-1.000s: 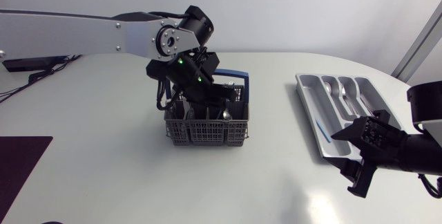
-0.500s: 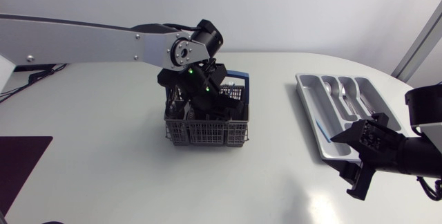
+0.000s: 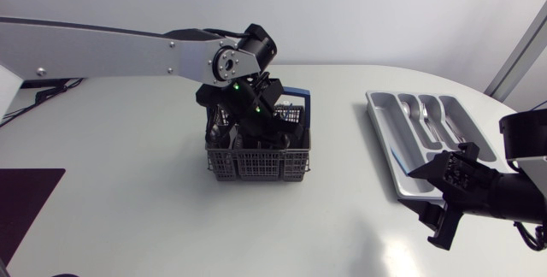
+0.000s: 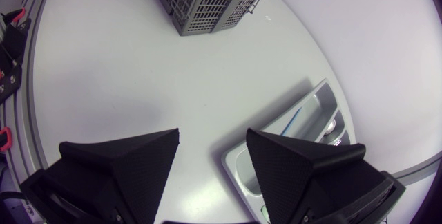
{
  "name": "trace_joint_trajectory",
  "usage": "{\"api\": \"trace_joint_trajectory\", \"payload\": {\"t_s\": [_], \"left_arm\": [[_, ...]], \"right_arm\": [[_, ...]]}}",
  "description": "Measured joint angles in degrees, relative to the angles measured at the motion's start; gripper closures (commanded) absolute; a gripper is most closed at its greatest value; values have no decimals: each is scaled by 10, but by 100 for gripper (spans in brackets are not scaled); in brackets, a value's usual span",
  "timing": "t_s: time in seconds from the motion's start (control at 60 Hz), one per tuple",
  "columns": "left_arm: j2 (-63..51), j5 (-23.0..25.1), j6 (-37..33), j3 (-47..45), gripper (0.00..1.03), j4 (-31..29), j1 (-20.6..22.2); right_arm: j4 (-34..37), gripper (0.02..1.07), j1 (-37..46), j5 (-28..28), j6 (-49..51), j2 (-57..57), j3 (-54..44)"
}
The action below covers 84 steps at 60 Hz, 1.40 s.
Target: Unload the cutlery basket into the drawer organizer.
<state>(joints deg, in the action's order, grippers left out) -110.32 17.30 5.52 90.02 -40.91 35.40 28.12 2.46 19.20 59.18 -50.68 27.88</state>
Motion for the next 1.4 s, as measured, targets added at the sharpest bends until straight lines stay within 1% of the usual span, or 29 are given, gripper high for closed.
{"api": "trace_joint_trajectory", "payload": {"t_s": [0.367,0.683,0.983,1.167,1.4], "left_arm": [[0,9,-2,1,93,0,-5],[0,36,-2,5,95,0,-14],[35,94,-4,5,96,0,-28],[61,117,-11,5,96,0,-30],[98,151,-15,5,96,-9,-50]], "right_arm": [[-1,35,0,-4,2,1,-7],[-1,35,0,-4,4,1,-10],[-1,35,-2,-10,4,2,-10],[-1,35,-6,-11,4,9,-10],[-1,35,-26,-13,-7,21,-10]]}}
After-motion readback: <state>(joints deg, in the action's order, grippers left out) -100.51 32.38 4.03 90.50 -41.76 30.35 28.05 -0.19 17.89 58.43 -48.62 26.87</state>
